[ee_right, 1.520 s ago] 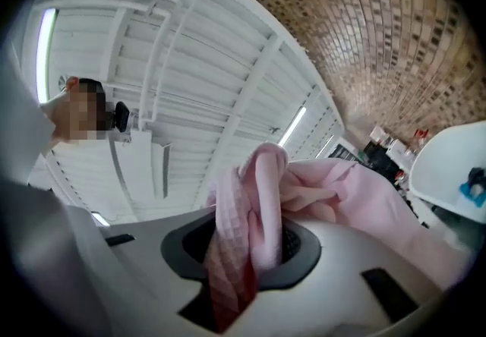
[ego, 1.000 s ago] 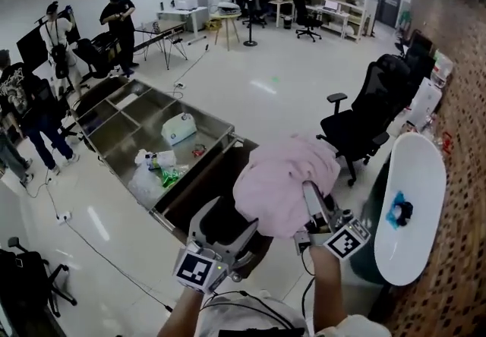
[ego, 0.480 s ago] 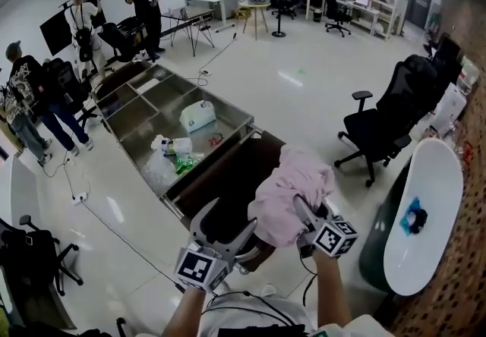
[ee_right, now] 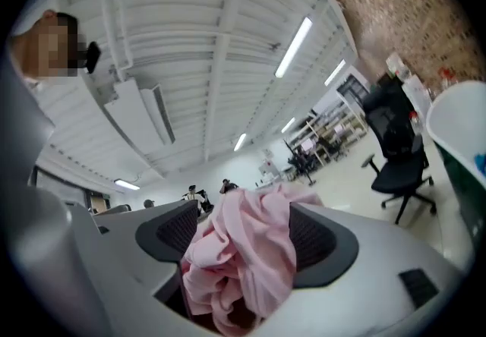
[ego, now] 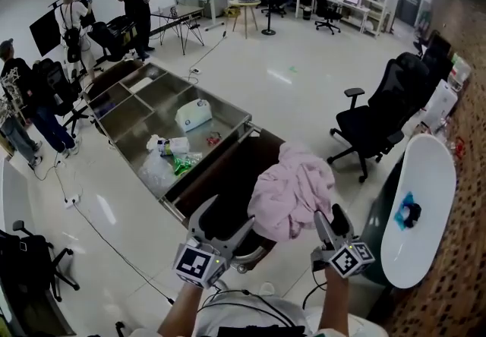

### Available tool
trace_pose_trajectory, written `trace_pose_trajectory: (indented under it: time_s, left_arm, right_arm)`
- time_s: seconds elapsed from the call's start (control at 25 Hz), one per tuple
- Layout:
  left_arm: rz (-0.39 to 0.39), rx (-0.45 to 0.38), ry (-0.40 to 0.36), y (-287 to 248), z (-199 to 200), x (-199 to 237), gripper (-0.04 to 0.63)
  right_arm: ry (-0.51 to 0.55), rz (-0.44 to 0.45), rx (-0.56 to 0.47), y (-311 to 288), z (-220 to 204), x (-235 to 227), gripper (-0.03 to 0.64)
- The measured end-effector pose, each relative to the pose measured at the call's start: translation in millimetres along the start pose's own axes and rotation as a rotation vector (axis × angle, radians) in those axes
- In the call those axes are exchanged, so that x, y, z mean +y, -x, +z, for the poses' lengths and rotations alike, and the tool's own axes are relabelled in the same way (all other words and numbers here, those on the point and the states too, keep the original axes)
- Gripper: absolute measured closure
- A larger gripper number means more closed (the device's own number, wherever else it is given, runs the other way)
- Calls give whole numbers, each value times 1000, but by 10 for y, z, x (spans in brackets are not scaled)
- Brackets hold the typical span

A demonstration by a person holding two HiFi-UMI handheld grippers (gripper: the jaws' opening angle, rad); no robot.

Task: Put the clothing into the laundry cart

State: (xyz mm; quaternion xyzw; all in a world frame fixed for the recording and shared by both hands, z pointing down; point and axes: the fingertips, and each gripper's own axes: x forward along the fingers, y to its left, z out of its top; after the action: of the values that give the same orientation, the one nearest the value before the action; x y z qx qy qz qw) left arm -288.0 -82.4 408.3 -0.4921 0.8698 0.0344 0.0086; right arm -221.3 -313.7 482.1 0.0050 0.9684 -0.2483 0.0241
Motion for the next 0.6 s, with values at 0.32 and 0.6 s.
trace_pose_trajectory:
  time_s: [0.32,0.6]
  left_arm:
    - [6,-2,2,49,-28,133,238]
    - [89,-29,-36,238,96,330,238]
  right_arm:
    - [339,109,-193,-1,633,801,210]
    - [424,192,-155,-399,346,1311,211]
